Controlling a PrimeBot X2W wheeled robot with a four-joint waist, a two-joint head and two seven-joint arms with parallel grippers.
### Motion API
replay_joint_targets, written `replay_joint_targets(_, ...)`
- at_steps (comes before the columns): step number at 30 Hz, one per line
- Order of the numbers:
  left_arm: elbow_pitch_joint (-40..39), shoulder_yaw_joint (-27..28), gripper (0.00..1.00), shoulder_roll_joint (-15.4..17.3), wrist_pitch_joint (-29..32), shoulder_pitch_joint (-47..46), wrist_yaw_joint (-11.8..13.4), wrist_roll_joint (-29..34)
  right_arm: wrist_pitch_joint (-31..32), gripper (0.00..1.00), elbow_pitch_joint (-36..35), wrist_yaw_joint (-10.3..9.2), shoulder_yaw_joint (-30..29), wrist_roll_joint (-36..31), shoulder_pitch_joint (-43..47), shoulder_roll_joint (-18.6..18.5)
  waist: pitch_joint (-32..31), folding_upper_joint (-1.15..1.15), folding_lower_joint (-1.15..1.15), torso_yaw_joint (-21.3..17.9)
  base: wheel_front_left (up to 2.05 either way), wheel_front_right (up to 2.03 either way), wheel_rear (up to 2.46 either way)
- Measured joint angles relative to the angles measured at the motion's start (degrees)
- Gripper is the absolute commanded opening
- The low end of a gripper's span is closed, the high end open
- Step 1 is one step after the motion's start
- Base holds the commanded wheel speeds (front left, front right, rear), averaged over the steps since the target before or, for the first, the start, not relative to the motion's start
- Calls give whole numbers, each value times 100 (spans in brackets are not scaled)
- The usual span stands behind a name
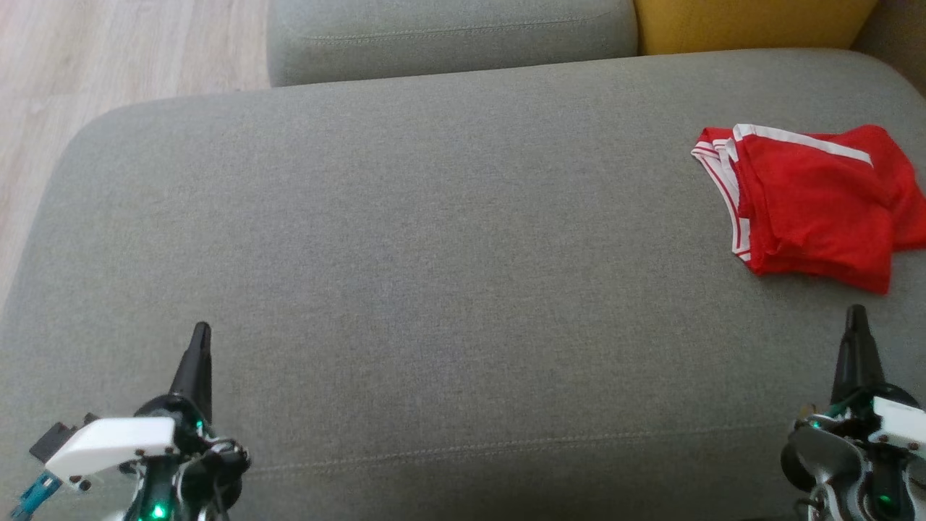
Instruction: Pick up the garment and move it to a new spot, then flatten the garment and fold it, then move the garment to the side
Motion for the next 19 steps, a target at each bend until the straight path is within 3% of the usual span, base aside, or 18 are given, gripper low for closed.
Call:
replay_joint_targets(5, 32, 101, 0, -1, 73, -90, -44, -281, 69, 0, -2, 0, -78, 292, -4, 0, 13, 0, 0, -5, 0, 0, 0)
replay_joint_targets(19, 32, 133, 0, -11, 96, -109, -44, -279, 78, 0, -2, 0, -103, 294, -20, 1, 12, 0, 0, -5, 0, 0, 0)
